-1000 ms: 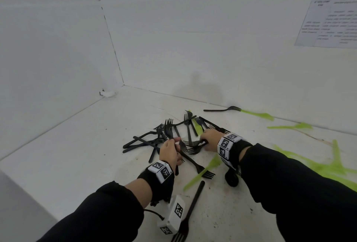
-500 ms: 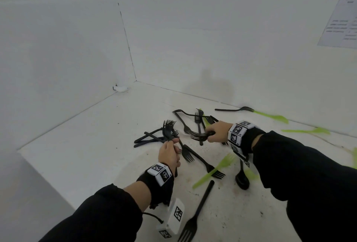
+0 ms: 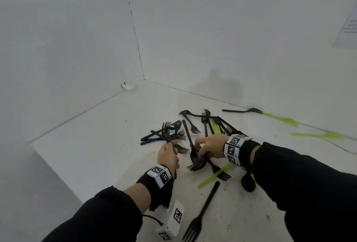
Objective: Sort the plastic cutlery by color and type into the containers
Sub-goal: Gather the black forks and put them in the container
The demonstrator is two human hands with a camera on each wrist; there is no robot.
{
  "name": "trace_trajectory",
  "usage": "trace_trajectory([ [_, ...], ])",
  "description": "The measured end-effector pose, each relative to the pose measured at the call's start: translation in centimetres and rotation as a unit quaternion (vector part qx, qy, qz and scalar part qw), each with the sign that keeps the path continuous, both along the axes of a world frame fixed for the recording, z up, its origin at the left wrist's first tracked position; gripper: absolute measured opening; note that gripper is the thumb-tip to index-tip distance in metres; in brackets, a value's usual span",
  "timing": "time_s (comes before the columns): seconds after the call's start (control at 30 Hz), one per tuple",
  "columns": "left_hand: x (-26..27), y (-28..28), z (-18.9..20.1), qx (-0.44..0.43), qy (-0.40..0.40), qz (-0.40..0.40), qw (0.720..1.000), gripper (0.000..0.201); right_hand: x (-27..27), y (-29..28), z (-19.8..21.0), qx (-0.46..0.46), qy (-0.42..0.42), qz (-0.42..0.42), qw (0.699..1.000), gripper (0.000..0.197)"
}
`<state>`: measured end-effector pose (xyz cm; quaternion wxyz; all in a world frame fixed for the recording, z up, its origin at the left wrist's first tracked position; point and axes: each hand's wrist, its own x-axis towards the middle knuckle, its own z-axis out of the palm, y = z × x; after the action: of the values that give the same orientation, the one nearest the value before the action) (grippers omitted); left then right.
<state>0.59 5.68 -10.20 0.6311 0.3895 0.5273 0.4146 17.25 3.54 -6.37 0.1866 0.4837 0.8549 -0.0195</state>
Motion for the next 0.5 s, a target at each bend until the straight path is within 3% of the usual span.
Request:
trace_trajectory([
  [0.13, -0.2, 0.0, -0.1, -0.005, -0.002, 0.001, 1.000, 0.030, 2.0, 0.1, 0.7, 0.020, 0.024, -0.049, 0.998, 0.031],
  [0.23, -0.1, -0.1, -0.4, -0.012, -0.018, 0.000, 1.000, 0.028, 3.6, 0.4, 1.4, 0.018, 0.116, -0.167, 0.979, 0.030],
  [0.4, 1.0, -0.6, -0.2, -0.028, -0.075, -0.011, 0.997, 0.026, 3.2, -0.7, 1.9, 0.081, 0.338, -0.322, 0.881, 0.015],
  [0.5, 2.4, -0.8, 0.4, -0.034, -0.108, -0.027, 0.993, 0.024, 0.8, -1.3, 1.7, 0.031, 0.425, -0.359, 0.830, 0.017],
])
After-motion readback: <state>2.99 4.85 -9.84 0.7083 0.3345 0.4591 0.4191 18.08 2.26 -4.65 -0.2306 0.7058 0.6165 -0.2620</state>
